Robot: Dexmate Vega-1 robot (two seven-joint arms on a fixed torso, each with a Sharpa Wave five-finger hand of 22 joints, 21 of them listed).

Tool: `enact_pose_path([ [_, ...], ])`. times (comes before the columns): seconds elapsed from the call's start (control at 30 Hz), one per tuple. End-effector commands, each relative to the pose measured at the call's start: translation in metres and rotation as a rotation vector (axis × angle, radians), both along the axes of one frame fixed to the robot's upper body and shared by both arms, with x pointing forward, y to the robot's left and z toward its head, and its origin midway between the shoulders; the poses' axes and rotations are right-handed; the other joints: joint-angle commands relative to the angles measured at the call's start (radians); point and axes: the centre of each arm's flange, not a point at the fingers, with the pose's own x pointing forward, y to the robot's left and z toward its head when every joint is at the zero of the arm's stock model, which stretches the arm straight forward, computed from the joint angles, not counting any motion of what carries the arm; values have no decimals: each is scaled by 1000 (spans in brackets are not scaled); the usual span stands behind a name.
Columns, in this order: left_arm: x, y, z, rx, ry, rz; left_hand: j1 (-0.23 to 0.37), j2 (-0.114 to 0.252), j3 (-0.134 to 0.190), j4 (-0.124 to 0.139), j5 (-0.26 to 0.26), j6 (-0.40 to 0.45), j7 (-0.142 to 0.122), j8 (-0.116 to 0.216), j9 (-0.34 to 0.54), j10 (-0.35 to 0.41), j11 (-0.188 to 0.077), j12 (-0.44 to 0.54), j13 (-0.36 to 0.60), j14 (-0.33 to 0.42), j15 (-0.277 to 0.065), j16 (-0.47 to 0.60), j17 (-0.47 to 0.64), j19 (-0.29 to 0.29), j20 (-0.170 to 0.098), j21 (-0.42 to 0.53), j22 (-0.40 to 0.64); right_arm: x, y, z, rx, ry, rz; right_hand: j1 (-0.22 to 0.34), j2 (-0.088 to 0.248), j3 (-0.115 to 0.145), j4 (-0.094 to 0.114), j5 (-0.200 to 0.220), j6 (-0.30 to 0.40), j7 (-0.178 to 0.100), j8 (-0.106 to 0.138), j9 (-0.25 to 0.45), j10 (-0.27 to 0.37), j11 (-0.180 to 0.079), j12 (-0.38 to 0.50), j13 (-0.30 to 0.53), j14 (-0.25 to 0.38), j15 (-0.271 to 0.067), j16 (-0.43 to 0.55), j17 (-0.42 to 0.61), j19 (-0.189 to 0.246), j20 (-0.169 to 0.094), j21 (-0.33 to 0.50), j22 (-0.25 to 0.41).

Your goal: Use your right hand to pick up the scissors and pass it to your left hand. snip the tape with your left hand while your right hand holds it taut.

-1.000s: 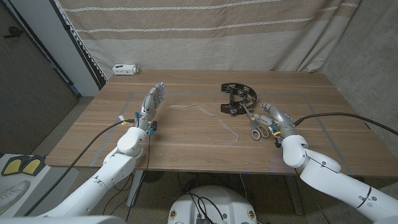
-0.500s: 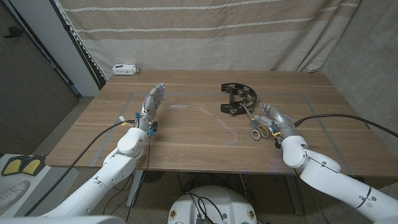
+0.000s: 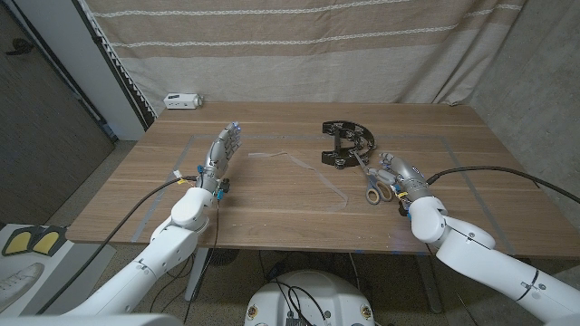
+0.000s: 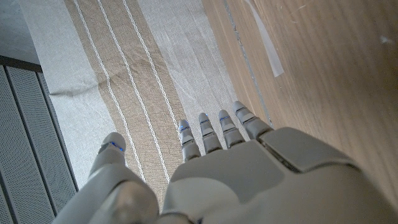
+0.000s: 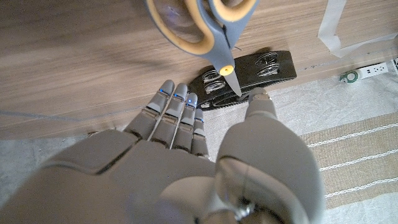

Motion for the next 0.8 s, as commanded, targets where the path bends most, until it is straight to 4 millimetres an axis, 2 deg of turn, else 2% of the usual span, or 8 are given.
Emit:
enact_pose_path([
  [0.03,-2,2,-2,-5,0,0,9,-3,-5,3,7,4,0,-1,3,3,-1,-1,3,-5,-135,-2,6,5,-66,2,3,5,1,-3,23,28,17,13,2,6,-1,-9,32,9,22,9,39,-2,22,15,30,-137,25,17,46,-8,19,5],
  [0.3,-2,2,-2,-4,0,2,10,-3,-6,3,8,3,-1,-1,3,4,-1,-1,3,-5,-134,-2,6,4,-67,2,3,8,1,-3,24,42,26,15,-10,2,-2,-15,37,19,25,13,54,-12,32,23,35,-141,31,18,65,-24,27,6],
  [0.5,-2,2,-2,-4,2,3,10,-2,-7,3,8,3,-1,-1,3,3,-1,-1,3,-5,-135,-3,6,4,-66,2,3,10,2,-3,28,53,32,16,-11,1,-2,-17,32,22,24,14,53,-14,32,25,37,-142,32,17,66,-25,28,6],
  [0.8,-2,2,-4,-6,5,3,10,-2,-8,3,8,3,0,-2,3,3,0,-1,3,-5,-134,-3,6,4,-66,2,3,13,1,-3,29,65,39,21,-6,4,0,-19,28,23,24,17,56,-13,36,31,73,-154,51,20,74,-24,32,8],
])
